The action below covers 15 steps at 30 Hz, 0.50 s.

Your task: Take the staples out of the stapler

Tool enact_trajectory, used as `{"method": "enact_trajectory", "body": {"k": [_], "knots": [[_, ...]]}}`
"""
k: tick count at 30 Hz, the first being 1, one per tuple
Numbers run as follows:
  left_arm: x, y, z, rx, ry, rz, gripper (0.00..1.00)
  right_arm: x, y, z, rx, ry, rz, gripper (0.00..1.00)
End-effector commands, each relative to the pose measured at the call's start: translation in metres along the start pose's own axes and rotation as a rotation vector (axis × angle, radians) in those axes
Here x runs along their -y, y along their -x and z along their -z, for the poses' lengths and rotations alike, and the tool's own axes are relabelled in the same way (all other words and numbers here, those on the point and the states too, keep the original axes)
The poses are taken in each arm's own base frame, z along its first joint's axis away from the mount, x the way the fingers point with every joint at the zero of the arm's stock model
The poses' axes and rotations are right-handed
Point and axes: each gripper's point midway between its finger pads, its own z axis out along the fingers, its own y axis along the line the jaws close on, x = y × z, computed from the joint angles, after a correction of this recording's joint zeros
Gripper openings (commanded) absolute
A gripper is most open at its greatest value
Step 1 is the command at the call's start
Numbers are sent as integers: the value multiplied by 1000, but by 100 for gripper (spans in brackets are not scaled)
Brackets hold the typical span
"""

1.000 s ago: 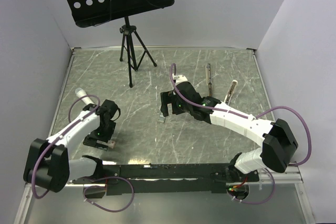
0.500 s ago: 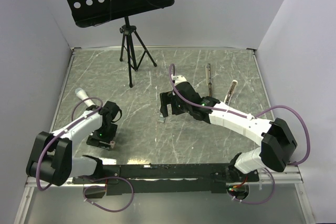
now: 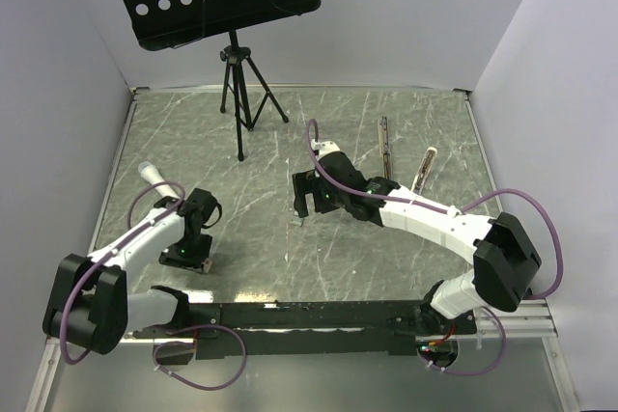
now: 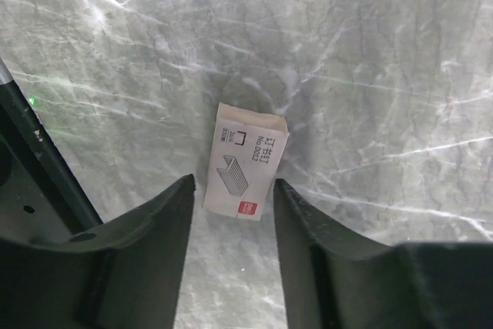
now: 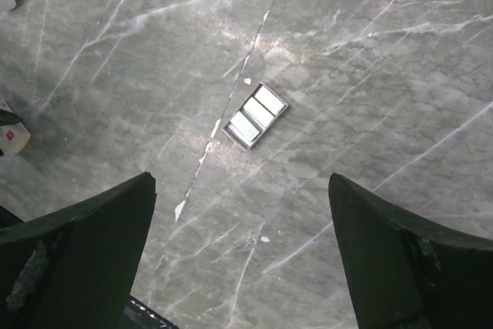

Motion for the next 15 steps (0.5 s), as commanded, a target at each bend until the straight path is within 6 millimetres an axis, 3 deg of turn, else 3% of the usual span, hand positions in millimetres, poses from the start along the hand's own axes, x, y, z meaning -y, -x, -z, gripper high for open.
{"method": "enact_trajectory", "body": {"k": [1, 7, 11, 15], "knots": [[2, -1, 13, -29, -17, 32, 47, -12, 20, 4, 53, 32, 4, 100], [5, 0, 22, -40, -66, 47, 42, -13, 20, 4, 51, 38, 3, 100], [2, 1, 23, -40, -72, 55, 47, -14, 21, 4, 54, 43, 1, 100], [-3, 3, 18, -26, -56, 51, 59, -14, 21, 5, 54, 47, -1, 100]]}}
